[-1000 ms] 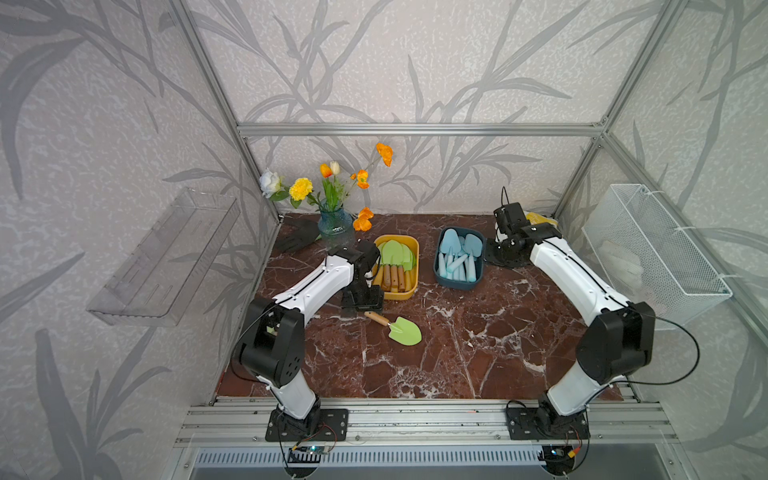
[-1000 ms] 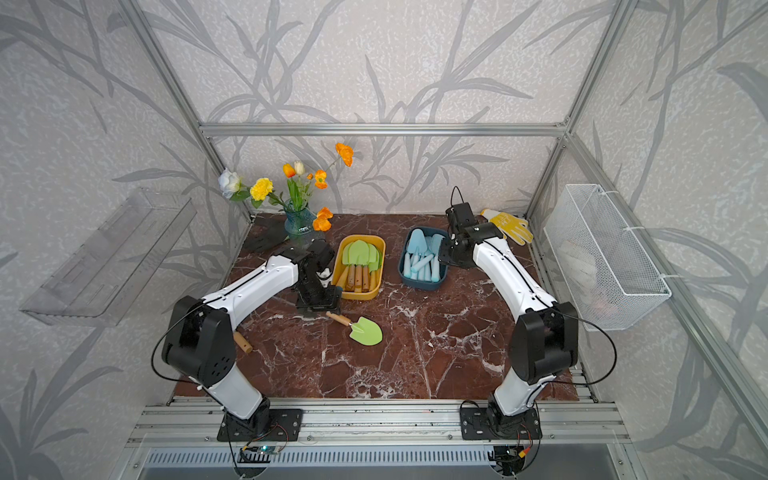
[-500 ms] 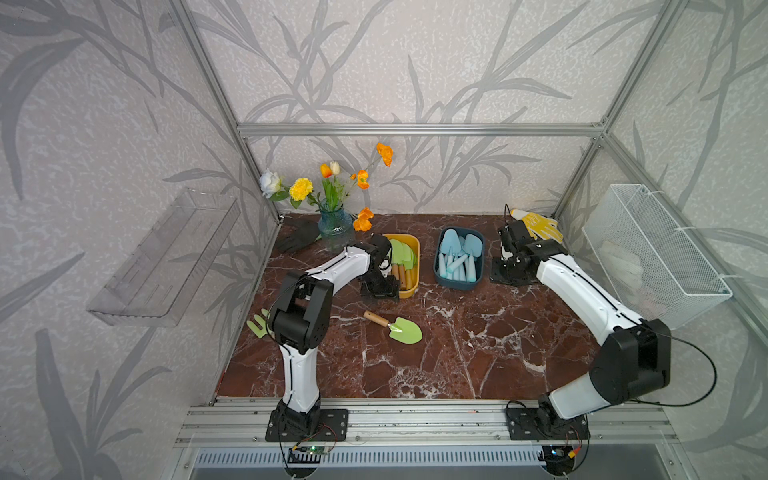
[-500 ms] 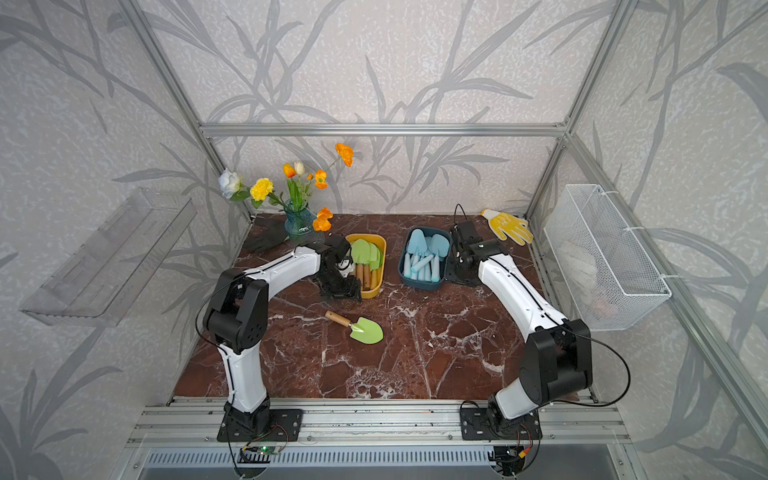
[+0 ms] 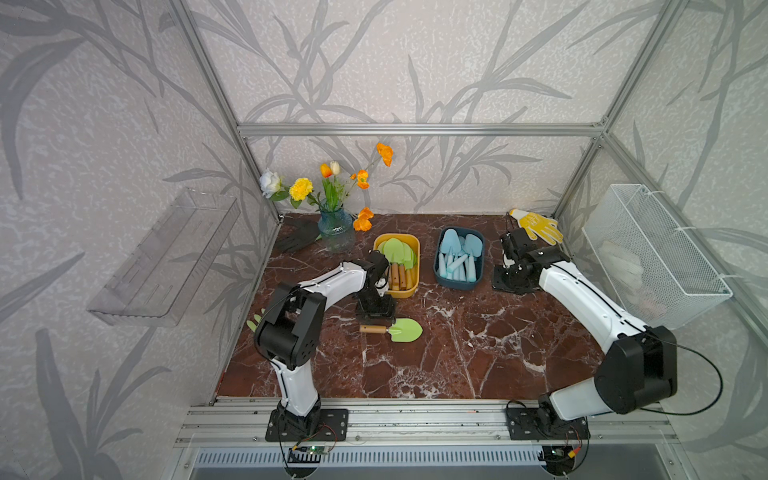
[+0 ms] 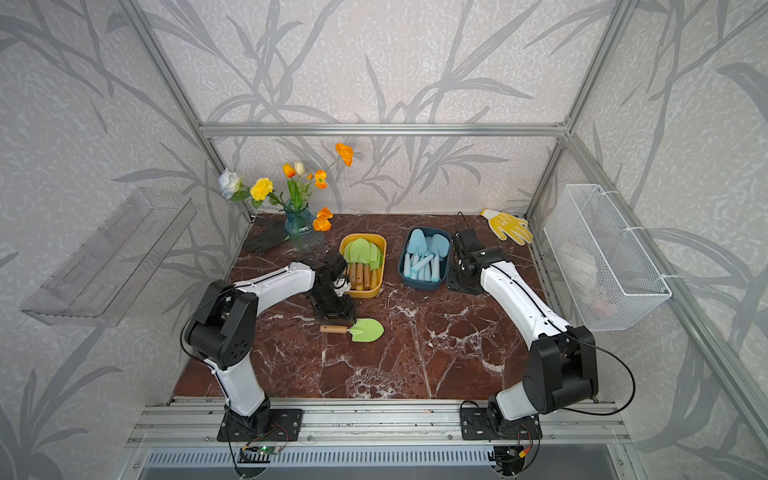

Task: Sort the small shovels by color and place them into the storage box
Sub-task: Pick up the shovel from the center of the board.

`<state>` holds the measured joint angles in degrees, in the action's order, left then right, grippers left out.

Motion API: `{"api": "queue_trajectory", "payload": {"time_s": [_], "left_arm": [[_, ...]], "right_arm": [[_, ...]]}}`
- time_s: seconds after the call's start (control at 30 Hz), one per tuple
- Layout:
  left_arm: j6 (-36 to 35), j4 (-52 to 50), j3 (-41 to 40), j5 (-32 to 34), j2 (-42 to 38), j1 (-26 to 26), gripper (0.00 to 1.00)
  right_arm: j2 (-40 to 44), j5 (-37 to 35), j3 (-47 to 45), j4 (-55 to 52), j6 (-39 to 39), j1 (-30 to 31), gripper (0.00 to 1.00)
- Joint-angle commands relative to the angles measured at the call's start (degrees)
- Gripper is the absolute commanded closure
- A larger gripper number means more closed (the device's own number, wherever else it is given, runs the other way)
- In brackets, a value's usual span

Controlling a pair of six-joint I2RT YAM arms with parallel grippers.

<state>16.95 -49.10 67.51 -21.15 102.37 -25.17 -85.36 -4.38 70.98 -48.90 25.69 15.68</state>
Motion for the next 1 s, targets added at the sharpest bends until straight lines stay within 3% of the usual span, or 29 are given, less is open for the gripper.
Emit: {"api": "queue_trajectory", "payload": {"time_s": [0.0, 0.2, 0.53, 0.73, 0.8, 0.97], "left_arm": [[1.5, -1.7, -2.2, -0.2, -3.7, -0.7, 0.25], [3.2, -1.8, -5.9, 0.4, -7.7, -3.2, 0.25], [3.0, -5.3, -6.8, 11.1, -4.8, -8.1, 0.25], [5.4, -6.4, -8.1, 13.2, -2.8, -10.4, 0.27], [6.4, -6.2, -8.6, 13.4, -2.0, -11.4, 0.35], [7.4, -7.7, -9.0, 13.5, -2.1, -13.0, 0.88]], "right_arm": [[0.9, 1.1, -0.8, 1.5, 0.8, -0.1, 0.57], [0.0, 2.7, -1.4, 2.7, 1.4, -0.1, 0.58], [0.3, 3.1, -2.6, 3.2, 1.6, 0.0, 0.58], [1.0, 3.2, -4.1, 4.4, 2.5, 0.0, 0.58], [1.2, 3.2, -4.6, 4.7, 2.7, 0.0, 0.58], [1.3, 2.8, -4.4, 4.5, 2.5, 0.0, 0.58]]}}
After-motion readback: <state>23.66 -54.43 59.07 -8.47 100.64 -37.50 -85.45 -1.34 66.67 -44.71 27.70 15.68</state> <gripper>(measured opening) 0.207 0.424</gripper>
